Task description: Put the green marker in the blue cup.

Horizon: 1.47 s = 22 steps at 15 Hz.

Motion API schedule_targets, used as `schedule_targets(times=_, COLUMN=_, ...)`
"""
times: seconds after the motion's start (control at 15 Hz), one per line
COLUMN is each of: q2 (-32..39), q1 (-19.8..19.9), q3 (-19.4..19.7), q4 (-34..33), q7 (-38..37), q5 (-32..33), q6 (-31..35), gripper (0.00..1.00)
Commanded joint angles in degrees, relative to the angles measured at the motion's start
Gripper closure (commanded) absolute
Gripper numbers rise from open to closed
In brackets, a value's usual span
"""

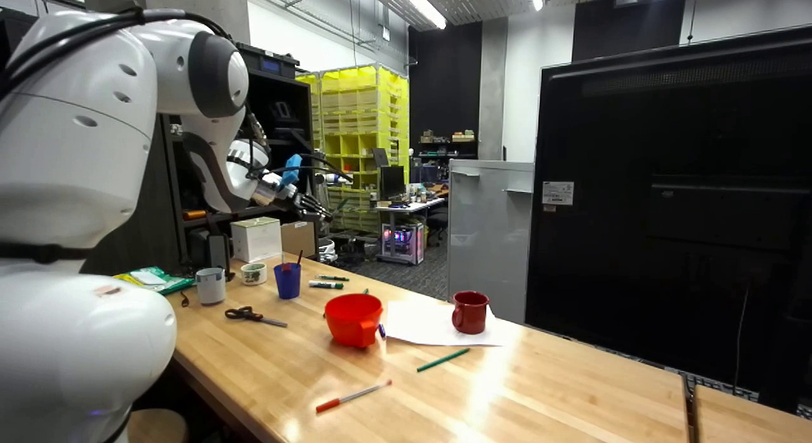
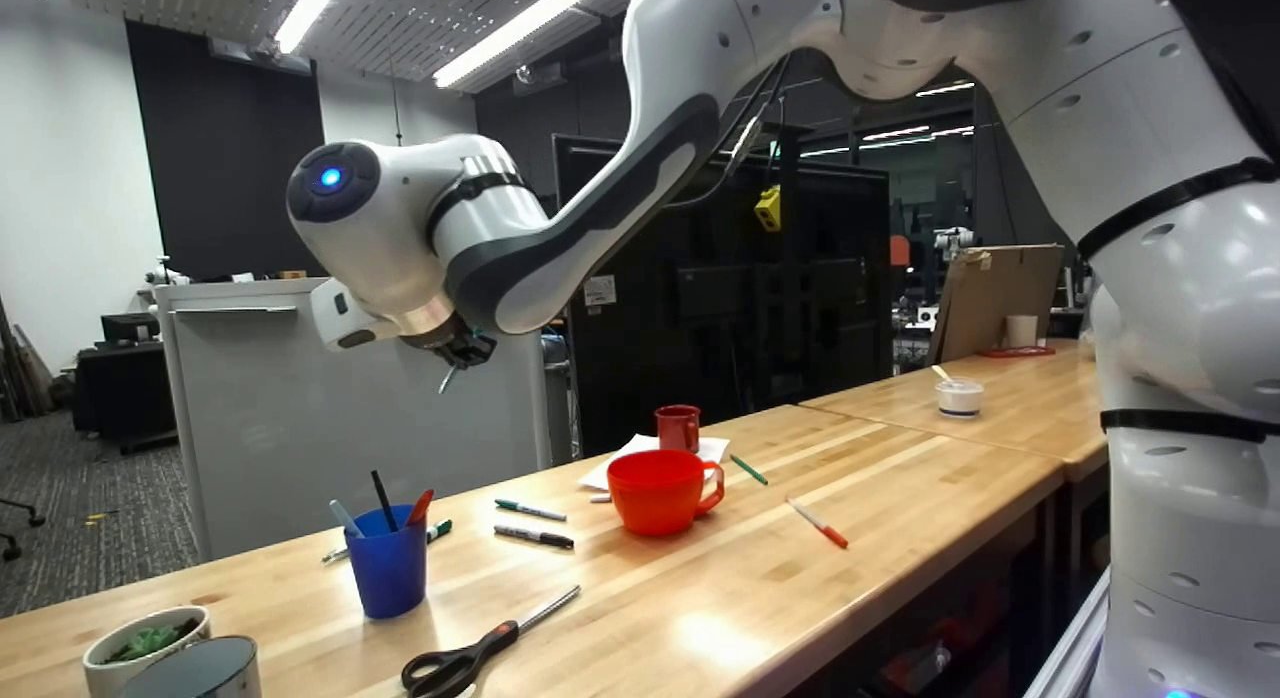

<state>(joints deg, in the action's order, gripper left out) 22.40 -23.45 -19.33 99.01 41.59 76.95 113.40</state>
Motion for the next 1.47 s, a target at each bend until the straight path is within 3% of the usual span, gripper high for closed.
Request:
schedule_targets(times=0.0, q2=4.5, q1=-4.3, q3=-1.1, q4=-4.9, q7=3.5, q5=-1.1, q6=-6.0, gripper=0.97)
schedule_targets(times=0.33, q2=7.4, q1=-9.5, q3=-2.1, q4=-8.8, q7=6.5, q5=-2.8, q6=-14.2, gripper=0.97)
schedule_targets(times=0.6, q2=7.6, q1=-11.4, q3=-1.8, q4=-9.4, q7=7.6, q5=-5.6, q6=-19.8, gripper=0.97)
schedule_targets(times=1.4, q2=14.7, q1=-10.8, q3=-1.2, q4=-14.0, q7=7.9, q5=-6.6, q6=-14.5, gripper=0.97)
